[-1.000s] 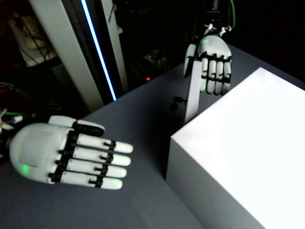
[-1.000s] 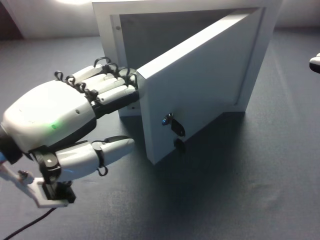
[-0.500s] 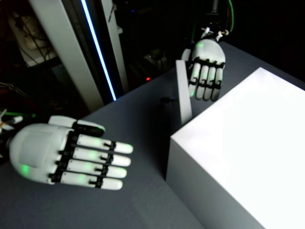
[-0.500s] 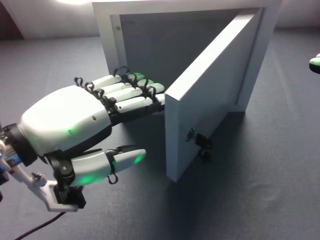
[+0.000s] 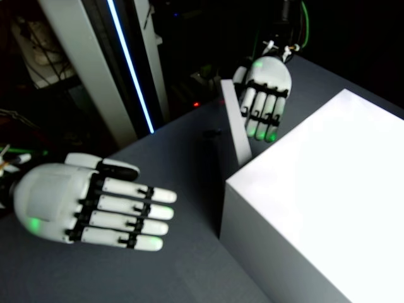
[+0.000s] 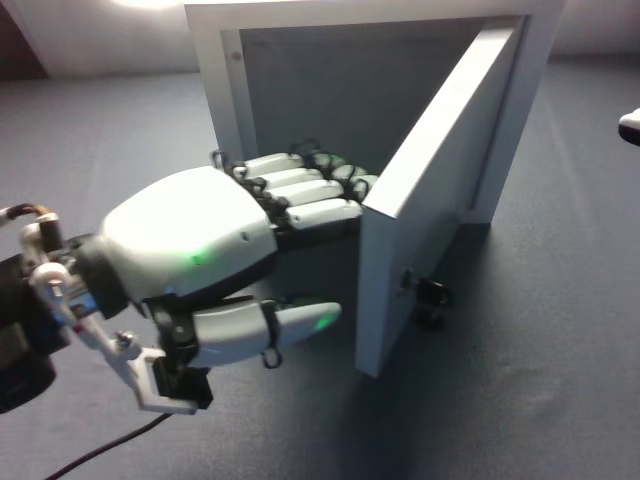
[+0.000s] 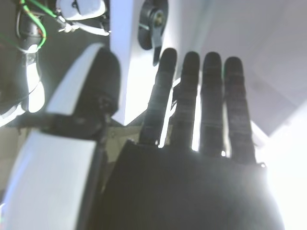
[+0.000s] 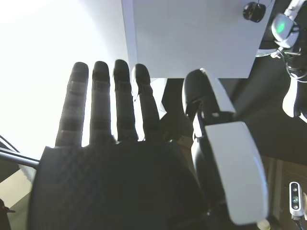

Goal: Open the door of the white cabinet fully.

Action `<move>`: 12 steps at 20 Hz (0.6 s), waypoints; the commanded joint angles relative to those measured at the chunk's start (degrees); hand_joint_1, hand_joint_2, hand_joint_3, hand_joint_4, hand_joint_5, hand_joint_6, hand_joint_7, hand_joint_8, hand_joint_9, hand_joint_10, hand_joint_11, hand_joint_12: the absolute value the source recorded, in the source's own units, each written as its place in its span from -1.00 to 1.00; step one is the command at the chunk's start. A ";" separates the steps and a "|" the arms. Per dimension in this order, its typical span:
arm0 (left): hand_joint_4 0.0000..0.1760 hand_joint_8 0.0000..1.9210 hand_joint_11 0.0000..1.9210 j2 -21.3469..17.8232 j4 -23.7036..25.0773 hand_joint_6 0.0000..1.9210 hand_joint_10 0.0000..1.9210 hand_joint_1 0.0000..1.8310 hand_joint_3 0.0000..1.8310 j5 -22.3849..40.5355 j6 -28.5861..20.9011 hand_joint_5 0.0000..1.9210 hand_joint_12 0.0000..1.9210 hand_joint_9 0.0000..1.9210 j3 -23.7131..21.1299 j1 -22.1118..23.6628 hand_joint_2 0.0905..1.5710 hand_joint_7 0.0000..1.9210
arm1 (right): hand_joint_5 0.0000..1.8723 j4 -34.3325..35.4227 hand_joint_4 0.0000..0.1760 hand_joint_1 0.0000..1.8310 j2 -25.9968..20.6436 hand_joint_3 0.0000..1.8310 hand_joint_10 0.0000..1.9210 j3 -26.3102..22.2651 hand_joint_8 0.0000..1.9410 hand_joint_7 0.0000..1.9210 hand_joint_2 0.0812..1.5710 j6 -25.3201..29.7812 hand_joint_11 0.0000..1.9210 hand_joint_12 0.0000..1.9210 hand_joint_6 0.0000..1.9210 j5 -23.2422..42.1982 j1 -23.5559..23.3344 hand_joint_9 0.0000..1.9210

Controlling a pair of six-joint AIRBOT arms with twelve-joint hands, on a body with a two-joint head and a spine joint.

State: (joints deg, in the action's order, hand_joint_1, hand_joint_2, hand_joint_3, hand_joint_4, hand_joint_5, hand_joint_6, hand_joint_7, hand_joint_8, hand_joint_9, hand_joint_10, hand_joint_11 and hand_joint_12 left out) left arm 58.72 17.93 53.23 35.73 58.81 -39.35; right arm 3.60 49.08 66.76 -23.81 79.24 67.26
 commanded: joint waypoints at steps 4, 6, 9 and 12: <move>-1.00 -0.99 -0.82 1.29 1.29 -1.00 -0.99 -0.76 -1.00 5.84 -1.19 -0.75 -0.83 -0.80 0.61 1.94 0.92 -0.78 | -0.70 1.97 -1.00 -0.54 0.23 -1.00 -1.00 0.47 -1.00 -0.72 0.74 0.67 -0.85 -0.99 -1.00 6.85 -0.78 -0.79; -1.00 -1.00 -0.81 1.67 1.87 -1.00 -1.00 -0.73 -1.00 5.67 -1.89 -0.74 -0.85 -0.79 0.83 2.25 0.91 -0.77 | -0.70 1.97 -1.00 -0.53 0.27 -1.00 -1.00 0.50 -1.00 -0.70 0.74 0.67 -0.86 -1.00 -1.00 6.85 -0.78 -0.78; -1.00 -1.00 -0.80 2.70 2.90 -1.00 -1.00 -0.61 -1.00 5.16 -2.72 -0.73 -0.86 -0.78 1.31 2.99 0.86 -0.75 | -0.71 1.97 -0.90 -0.56 0.50 -1.00 -0.99 0.66 -1.00 -0.71 0.73 0.72 -0.85 -0.98 -1.00 6.84 -0.78 -0.78; -1.00 -1.00 -0.77 3.69 4.26 -1.00 -1.00 -0.44 -1.00 3.95 -2.72 -0.73 -0.87 -0.78 1.76 4.33 0.78 -0.76 | -0.70 1.97 -0.90 -0.55 0.64 -1.00 -1.00 0.79 -1.00 -0.70 0.74 0.84 -0.83 -0.98 -1.00 6.84 -0.78 -0.77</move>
State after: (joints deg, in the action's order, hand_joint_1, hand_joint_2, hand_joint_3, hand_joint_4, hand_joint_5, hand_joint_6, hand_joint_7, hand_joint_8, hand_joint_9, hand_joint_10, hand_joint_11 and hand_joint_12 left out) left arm 62.70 23.66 50.94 33.26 60.69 -35.35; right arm 3.62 49.74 67.20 -23.57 79.20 67.24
